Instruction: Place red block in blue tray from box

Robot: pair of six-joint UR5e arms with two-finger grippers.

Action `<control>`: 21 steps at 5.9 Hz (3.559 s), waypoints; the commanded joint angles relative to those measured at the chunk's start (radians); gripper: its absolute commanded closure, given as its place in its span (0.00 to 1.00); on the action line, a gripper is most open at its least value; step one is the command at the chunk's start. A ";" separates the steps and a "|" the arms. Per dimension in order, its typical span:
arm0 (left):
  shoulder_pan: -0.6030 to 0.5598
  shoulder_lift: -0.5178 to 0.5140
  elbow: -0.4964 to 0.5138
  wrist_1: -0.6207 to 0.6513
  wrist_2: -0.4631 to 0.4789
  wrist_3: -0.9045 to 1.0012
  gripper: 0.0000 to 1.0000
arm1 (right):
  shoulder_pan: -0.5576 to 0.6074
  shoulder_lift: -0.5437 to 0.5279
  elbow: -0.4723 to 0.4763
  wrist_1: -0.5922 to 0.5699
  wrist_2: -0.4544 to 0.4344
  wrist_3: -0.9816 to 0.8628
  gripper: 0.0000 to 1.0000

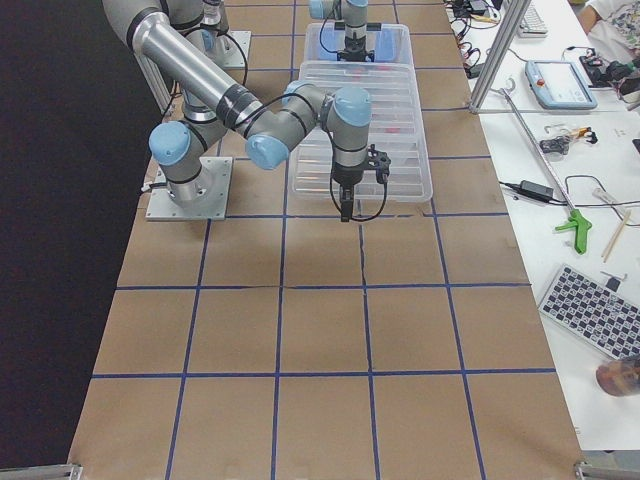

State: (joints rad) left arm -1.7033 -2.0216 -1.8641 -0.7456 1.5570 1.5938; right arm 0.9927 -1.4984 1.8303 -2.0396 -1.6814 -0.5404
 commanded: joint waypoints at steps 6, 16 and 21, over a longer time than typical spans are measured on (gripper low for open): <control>0.069 0.327 0.184 -0.446 0.018 -0.049 0.71 | 0.497 -0.088 -0.405 0.578 0.181 0.680 0.00; 0.430 0.011 -0.009 -0.023 -0.025 0.229 0.64 | 0.301 -0.042 -0.390 0.550 0.155 0.425 0.00; 0.372 0.211 0.046 -0.285 -0.021 0.068 0.06 | -0.026 0.085 -0.388 0.497 0.022 0.059 0.00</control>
State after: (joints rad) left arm -1.3148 -1.8855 -1.8365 -0.9216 1.5384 1.7098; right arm 0.9972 -1.4307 1.4419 -1.5354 -1.6154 -0.4551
